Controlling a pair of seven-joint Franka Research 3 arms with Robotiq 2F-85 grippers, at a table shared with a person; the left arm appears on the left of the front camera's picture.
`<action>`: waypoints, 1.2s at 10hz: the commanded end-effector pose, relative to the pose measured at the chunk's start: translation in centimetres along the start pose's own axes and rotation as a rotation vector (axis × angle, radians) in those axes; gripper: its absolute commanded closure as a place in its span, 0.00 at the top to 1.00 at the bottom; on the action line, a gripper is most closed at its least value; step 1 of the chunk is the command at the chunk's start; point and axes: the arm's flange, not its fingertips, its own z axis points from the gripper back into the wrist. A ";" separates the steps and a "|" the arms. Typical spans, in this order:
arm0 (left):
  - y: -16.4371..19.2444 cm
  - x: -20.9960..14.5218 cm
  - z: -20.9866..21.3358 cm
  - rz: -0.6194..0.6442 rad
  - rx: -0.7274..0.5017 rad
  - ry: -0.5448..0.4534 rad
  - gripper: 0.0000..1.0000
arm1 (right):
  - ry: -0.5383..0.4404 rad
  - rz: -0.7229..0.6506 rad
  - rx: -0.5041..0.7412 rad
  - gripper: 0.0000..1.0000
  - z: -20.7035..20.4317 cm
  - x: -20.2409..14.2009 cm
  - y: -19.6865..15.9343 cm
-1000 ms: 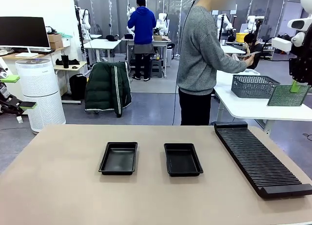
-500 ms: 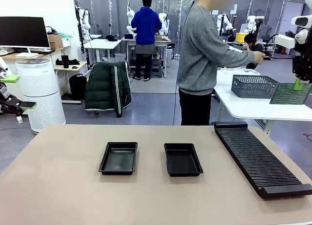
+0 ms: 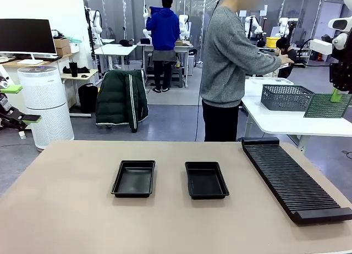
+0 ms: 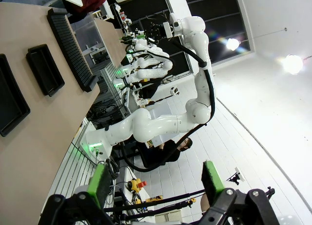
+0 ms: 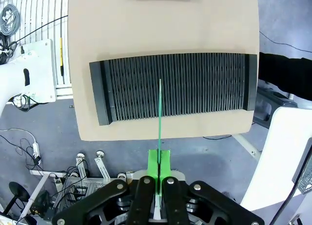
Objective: Inspect and transfer BCBs to ESD trays.
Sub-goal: Pick up the Blank PCB from the PCB Rack and place it in the left ESD tray.
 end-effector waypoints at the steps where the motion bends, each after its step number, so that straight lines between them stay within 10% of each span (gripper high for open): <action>1: -0.2 0.0 0.0 -0.002 0.001 -0.002 1.00 | 0.002 0.002 0.001 0.00 0.0 0.1 0.0; 7: -0.2 0.0 0.0 -0.002 0.001 -0.002 1.00 | 0.000 0.000 0.000 0.02 0.0 0.0 0.0; 12: -0.2 0.0 0.0 -0.002 0.001 -0.002 1.00 | -0.108 -0.274 0.064 0.02 -2.3 9.5 1.5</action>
